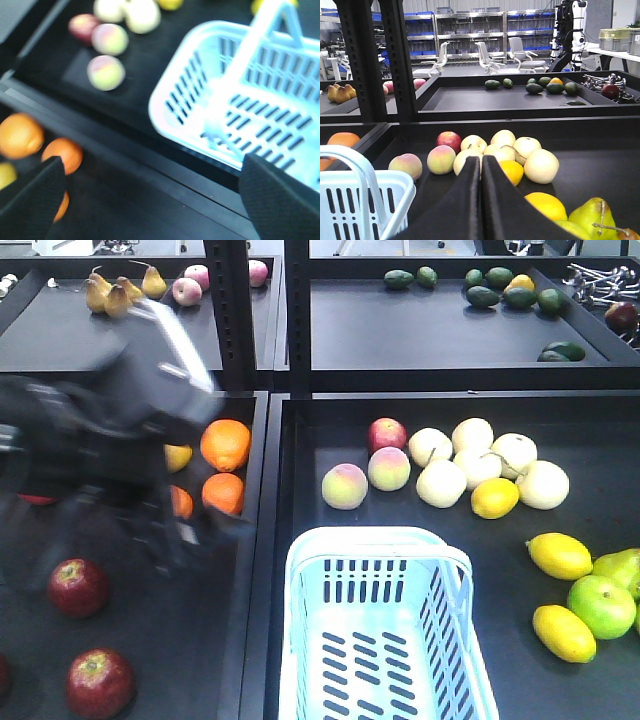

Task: Pick three apples into basket with both arms
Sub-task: 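Reach the left gripper over the basket and grasp its handle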

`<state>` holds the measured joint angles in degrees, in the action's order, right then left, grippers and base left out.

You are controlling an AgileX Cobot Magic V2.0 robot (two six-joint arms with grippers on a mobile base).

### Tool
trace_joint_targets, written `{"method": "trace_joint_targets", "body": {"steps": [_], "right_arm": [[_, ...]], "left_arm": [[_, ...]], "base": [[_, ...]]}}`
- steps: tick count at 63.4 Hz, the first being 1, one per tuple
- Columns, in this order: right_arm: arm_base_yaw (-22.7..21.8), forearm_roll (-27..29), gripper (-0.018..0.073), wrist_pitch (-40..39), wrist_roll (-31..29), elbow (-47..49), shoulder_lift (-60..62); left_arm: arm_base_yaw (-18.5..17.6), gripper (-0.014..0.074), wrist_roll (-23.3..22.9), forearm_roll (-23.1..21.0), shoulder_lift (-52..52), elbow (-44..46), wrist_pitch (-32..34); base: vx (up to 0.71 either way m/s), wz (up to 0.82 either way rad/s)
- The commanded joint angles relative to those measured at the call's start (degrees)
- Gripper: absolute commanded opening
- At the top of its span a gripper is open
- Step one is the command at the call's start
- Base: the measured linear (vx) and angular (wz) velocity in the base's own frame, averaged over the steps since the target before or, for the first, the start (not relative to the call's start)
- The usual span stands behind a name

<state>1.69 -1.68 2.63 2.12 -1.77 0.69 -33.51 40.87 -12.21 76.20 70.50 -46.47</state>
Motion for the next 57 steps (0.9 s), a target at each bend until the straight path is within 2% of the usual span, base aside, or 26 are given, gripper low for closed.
{"method": "trace_joint_targets", "body": {"steps": [1,7,13,27,45,57], "right_arm": [[-0.38,-0.12,-0.0009,-4.23,-0.47,-0.65,0.07],[-0.38,-0.12,-0.0009,-4.23,-0.47,-0.65,0.07],[-0.38,-0.12,-0.0009,-4.23,-0.47,-0.65,0.07],[-0.38,-0.12,-0.0009,-4.23,-0.47,-0.65,0.07],[-0.38,-0.12,-0.0009,-4.23,-0.47,-0.65,0.07],[-0.38,-0.12,-0.0009,-4.23,-0.47,-0.65,0.07]], "left_arm": [[-4.93,0.0647,0.27,3.98,2.7,4.0,1.99],[-8.92,0.0644,0.14,8.63,7.41,6.28,1.99],[-11.6,0.0641,-0.28,11.16,11.37,8.41,2.19],[-14.93,0.0627,-0.33,17.96,20.23,13.69,1.57],[-14.94,0.0594,-0.76,19.65,29.89,21.17,-2.61],[-14.94,0.051,-0.86,19.65,32.4,24.17,-3.88]], "base": [[0.0,0.0],[0.0,0.0],[0.0,0.0],[0.0,0.0],[0.0,0.0],[0.0,0.0]]}}
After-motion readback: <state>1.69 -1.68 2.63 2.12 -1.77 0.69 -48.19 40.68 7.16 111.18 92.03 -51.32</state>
